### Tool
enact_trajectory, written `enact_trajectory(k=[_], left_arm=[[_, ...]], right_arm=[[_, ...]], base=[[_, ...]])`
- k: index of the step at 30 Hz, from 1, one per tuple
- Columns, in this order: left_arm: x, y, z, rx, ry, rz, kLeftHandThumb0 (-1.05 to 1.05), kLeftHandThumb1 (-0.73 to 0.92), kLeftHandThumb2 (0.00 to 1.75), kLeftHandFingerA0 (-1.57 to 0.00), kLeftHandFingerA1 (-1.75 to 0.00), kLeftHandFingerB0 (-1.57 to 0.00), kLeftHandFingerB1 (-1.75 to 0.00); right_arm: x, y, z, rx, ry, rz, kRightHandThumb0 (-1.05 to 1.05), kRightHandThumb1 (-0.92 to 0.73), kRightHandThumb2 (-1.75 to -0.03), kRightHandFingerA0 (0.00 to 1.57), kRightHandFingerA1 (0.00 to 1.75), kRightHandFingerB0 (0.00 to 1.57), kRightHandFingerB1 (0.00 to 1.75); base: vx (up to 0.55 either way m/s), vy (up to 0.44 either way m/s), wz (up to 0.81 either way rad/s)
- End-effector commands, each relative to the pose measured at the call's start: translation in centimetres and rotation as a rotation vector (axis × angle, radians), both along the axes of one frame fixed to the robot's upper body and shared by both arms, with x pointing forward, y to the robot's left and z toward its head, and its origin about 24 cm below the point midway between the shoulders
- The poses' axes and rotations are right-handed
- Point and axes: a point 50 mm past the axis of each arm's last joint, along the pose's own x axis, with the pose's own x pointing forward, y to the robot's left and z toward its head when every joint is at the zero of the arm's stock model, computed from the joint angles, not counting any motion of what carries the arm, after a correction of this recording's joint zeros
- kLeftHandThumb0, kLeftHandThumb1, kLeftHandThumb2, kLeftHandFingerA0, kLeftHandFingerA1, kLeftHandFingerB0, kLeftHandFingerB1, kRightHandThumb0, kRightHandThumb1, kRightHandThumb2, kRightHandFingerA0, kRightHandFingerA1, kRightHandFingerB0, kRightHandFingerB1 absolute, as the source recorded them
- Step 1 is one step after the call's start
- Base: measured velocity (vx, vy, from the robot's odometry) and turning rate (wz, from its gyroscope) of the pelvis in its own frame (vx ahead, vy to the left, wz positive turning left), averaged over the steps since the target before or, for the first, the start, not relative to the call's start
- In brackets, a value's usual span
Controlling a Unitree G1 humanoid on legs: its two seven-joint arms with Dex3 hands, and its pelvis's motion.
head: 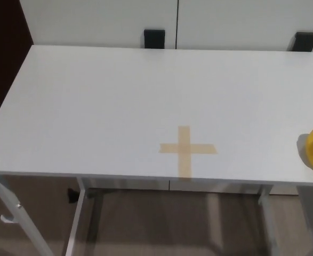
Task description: The robot uses its right hand to push the yellow duck toy to the center of the white desk.
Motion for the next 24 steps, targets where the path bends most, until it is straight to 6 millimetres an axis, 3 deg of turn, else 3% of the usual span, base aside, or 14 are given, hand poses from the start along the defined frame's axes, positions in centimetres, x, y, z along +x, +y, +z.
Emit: enact_trajectory(k=[1,5,6,7,8,10,11,14,15,18,19,20,21,24], left_arm=[[-0.2,0.2,0.1,0.023,-0.018,-0.001,-0.12,0.69,0.65,-0.87,-0.6,-0.83,-0.56],[-0.6,0.2,0.0,0.03,0.004,0.002,-0.13,0.67,0.62,-0.87,-0.58,-0.85,-0.54],[-0.6,0.2,0.0,0.03,0.002,0.002,-0.1,0.67,0.65,-0.87,-0.62,-0.86,-0.56],[-0.6,0.2,0.0,0.03,0.0,0.0,-0.1,0.67,0.65,-0.87,-0.62,-0.86,-0.56],[-0.6,0.1,-0.1,0.027,-0.004,-0.011,-0.15,0.63,0.59,-0.86,-0.6,-0.83,-0.54],[-0.7,0.1,-0.1,0.023,-0.005,-0.005,-0.13,0.65,0.62,-0.86,-0.62,-0.84,-0.55],[-0.8,0.1,-0.1,0.023,-0.005,-0.005,-0.08,0.65,0.69,-0.84,-0.62,-0.84,-0.56],[-0.8,0.2,-0.1,0.027,-0.003,-0.002,-0.09,0.66,0.68,-0.84,-0.59,-0.83,-0.56],[-0.8,0.2,0.0,0.027,-0.004,-0.002,-0.12,0.7,0.64,-0.86,-0.57,-0.81,-0.52],[-0.7,0.1,-0.1,0.026,-0.005,0.0,-0.14,0.7,0.62,-0.86,-0.57,-0.8,-0.51],[-0.6,0.0,-0.1,0.026,-0.003,-0.01,-0.12,0.68,0.62,-0.87,-0.61,-0.82,-0.53],[-0.6,0.0,-0.1,0.027,-0.001,-0.017,-0.12,0.68,0.62,-0.87,-0.61,-0.82,-0.53],[-0.5,-0.1,-0.2,0.026,-0.001,-0.017,-0.14,0.69,0.63,-0.86,-0.59,-0.83,-0.53],[-0.6,-0.2,-0.2,0.021,-0.015,0.006,-0.13,0.7,0.64,-0.87,-0.6,-0.85,-0.55]], right_arm=[[-0.6,-0.9,0.7,-0.032,-0.071,-0.056,-0.11,-0.73,-0.68,0.68,0.49,0.44,0.41],[-0.2,-1.7,1.7,-0.054,-0.141,-0.127,-0.33,-0.71,-0.63,0.46,0.5,0.33,0.33],[0.0,-1.8,1.9,-0.051,-0.162,-0.138,-0.25,-0.5,-0.98,0.34,0.62,0.14,0.5],[0.2,-1.9,2.2,-0.047,-0.184,-0.15,-0.25,-0.5,-0.98,0.34,0.62,0.14,0.5],[1.3,-2.5,3.5,-0.041,-0.282,-0.196,-0.44,-0.7,-0.61,0.31,0.46,0.21,0.29],[2.3,-3.0,4.6,-0.018,-0.373,-0.236,-0.48,-0.72,-0.62,0.31,0.44,0.19,0.28],[3.1,-3.3,5.5,-0.024,-0.429,-0.228,-0.67,-0.63,-0.93,0.16,0.51,0.07,0.41],[4.8,-3.7,7.6,-0.036,-0.538,-0.193,-0.68,-0.84,-0.65,0.17,0.41,0.13,0.27],[5.7,-3.8,8.5,-0.052,-0.559,-0.175,-0.75,-0.73,-1.11,0.04,0.51,0.0,0.39],[7.8,-3.7,10.6,-0.098,-0.6,-0.125,-0.85,-0.81,-1.18,0.0,0.51,0.0,0.33],[9.1,-3.4,11.9,-0.109,-0.653,-0.091,-1.0,-0.92,-0.87,0.0,0.82,0.0,0.49],[9.9,-3.1,12.8,-0.116,-0.691,-0.068,-1.0,-0.92,-0.87,0.0,0.82,0.0,0.49],[11.7,-2.5,14.5,-0.113,-0.756,-0.007,-1.05,-0.76,-1.29,0.04,0.83,0.1,0.66],[14.0,-1.1,16.7,-0.07,-0.832,0.097,-1.05,-0.79,-1.29,0.02,0.75,0.03,0.58]], base=[[0.0,0.0,0.0],[0.0,0.0,0.0],[0.0,0.0,0.0],[0.0,0.0,0.0],[0.0,0.0,0.0],[0.0,0.0,0.0],[0.0,0.0,0.0],[0.0,0.0,0.0],[0.0,0.0,0.0],[0.0,0.0,0.0],[0.0,0.0,0.0],[0.0,0.0,0.0],[0.0,0.0,0.0],[0.0,0.0,0.0]])
